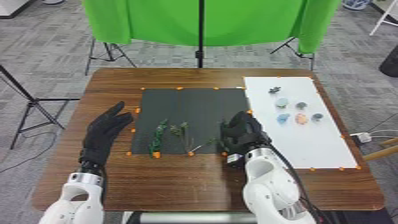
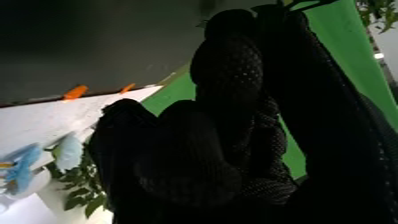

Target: Arrange flowers

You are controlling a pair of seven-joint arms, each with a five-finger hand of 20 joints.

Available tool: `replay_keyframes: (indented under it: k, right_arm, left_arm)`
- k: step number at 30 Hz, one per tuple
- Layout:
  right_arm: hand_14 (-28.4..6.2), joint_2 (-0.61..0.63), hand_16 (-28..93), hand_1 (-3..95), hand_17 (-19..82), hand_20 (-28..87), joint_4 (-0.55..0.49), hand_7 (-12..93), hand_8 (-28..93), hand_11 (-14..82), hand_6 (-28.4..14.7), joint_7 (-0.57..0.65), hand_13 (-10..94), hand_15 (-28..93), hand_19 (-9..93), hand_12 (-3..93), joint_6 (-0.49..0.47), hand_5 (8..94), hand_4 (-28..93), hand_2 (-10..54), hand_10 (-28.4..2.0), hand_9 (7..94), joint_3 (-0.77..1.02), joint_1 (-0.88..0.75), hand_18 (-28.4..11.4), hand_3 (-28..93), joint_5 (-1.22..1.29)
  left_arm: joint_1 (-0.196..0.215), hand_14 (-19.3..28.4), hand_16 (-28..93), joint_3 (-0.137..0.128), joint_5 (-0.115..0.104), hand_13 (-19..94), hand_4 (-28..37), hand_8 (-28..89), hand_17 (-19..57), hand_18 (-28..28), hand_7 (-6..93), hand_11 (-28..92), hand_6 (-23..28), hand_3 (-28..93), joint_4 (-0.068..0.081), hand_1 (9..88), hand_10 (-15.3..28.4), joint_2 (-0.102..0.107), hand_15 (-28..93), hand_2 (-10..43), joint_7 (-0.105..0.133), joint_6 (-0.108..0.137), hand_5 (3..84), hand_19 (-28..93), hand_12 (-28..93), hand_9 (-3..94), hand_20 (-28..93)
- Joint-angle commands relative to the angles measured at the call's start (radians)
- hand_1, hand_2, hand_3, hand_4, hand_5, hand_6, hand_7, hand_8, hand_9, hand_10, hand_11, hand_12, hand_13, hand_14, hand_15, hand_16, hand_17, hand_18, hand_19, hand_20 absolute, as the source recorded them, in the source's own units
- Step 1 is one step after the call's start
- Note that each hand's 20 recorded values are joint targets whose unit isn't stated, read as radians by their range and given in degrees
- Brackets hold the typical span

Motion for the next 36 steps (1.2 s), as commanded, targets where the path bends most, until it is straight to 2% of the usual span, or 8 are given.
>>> replay_keyframes:
  k: [1, 8, 13, 23, 27, 30, 32, 36]
  right_arm:
    - [-1.9, 0.000, 29, 54.7, 69, 63, 0.008, 35, 17, 51.7, -1.8, -0.008, 94, 66, 93, 25.2, -0.026, 81.1, -5, -9.5, -10.6, 87.4, 0.011, -0.028, -11.1, 50, -0.015]
    - [-1.9, -0.001, 29, 54.4, 69, 63, 0.016, 34, 17, 51.6, -1.8, -0.015, 94, 65, 93, 25.2, -0.022, 80.9, -5, -9.5, -10.7, 87.3, 0.011, -0.022, -11.2, 49, -0.018]
    - [-2.0, -0.003, 30, 54.5, 69, 63, 0.022, 34, 17, 51.6, -1.8, -0.029, 94, 65, 93, 25.2, -0.033, 80.6, -5, -9.5, -10.7, 87.1, 0.015, -0.018, -11.2, 46, -0.023]
    - [-2.2, 0.022, 30, 54.1, 68, 63, -0.015, 34, 16, 51.6, -1.9, -0.034, 94, 64, 93, 25.2, -0.002, 80.5, -4, -9.5, -10.8, 86.9, 0.010, -0.022, -11.4, 44, -0.046]
    - [-2.7, 0.050, 31, 43.7, 68, 64, -0.066, 28, 15, 51.2, -1.4, -0.041, 94, 64, 93, 25.5, 0.020, 80.2, -8, -9.2, -11.1, 87.0, -0.008, -0.019, -11.9, 60, -0.037]
    - [-2.8, 0.083, 31, 38.9, 67, 64, -0.119, 26, 14, 51.1, -1.2, -0.070, 94, 64, 93, 25.5, -0.116, 80.2, -5, -4.8, -11.2, 87.0, -0.015, -0.006, -12.2, 64, 0.042]
    - [-3.4, 0.100, 32, 34.0, 67, 66, -0.143, 19, 9, 50.8, -1.2, -0.089, 94, 65, 93, 25.7, -0.232, 79.9, 2, 2.2, -11.5, 87.2, -0.021, 0.007, -13.2, 67, 0.067]
    - [-4.1, 0.108, 32, 31.3, 66, 67, -0.143, 13, 3, 50.1, -1.2, -0.088, 94, 65, 93, 25.6, -0.331, 78.2, 7, 5.8, -11.9, 88.3, -0.037, 0.021, -14.2, 69, 0.069]
  left_arm:
    - [0.013, 16.9, 4, -0.006, 0.004, 37, -20.2, -5, 7.2, 13.2, 7.5, 14, 2.3, 67, 0.007, 22.3, 13.3, -0.007, 12, -4.3, -0.012, -0.036, 44.6, 9, 13, 45.9, 25]
    - [0.007, 16.7, 4, -0.005, 0.002, 37, -19.4, -5, 6.8, 13.4, 7.4, 14, 2.3, 67, 0.012, 22.5, 13.1, -0.008, 12, -4.6, -0.004, -0.037, 44.4, 8, 13, 45.3, 25]
    - [0.004, 16.6, 5, -0.007, 0.038, 37, -19.3, -5, 6.6, 13.4, 7.4, 14, 2.2, 67, 0.014, 22.3, 13.0, -0.010, 11, -5.0, -0.004, -0.043, 44.1, 8, 14, 45.2, 25]
    - [0.014, 16.4, 5, -0.015, 0.030, 36, -19.3, -5, 6.4, 13.4, 7.3, 14, 2.1, 68, 0.010, 22.3, 12.9, -0.014, 11, -5.4, 0.002, -0.040, 43.9, 8, 14, 45.1, 24]
    - [0.012, 16.5, 5, -0.013, 0.023, 36, -19.4, -5, 6.4, 13.4, 7.4, 14, 2.1, 67, 0.011, 22.4, 12.9, -0.014, 11, -5.4, 0.002, -0.039, 43.9, 8, 14, 45.1, 24]
    - [0.014, 16.4, 5, -0.013, 0.024, 36, -19.4, -5, 6.4, 13.4, 7.5, 14, 2.1, 67, 0.010, 22.4, 12.9, -0.013, 11, -5.3, 0.003, -0.042, 43.9, 8, 14, 45.1, 24]
    - [0.013, 16.4, 5, -0.013, 0.022, 36, -19.4, -5, 6.4, 13.4, 7.5, 14, 2.1, 67, 0.011, 22.4, 12.9, -0.012, 11, -5.3, 0.004, -0.042, 43.9, 8, 14, 45.0, 24]
    - [0.010, 16.5, 5, -0.012, 0.021, 36, -19.4, -5, 6.4, 13.4, 7.5, 14, 2.1, 67, 0.011, 22.3, 12.9, -0.012, 11, -5.3, 0.006, -0.042, 43.9, 8, 14, 45.1, 24]
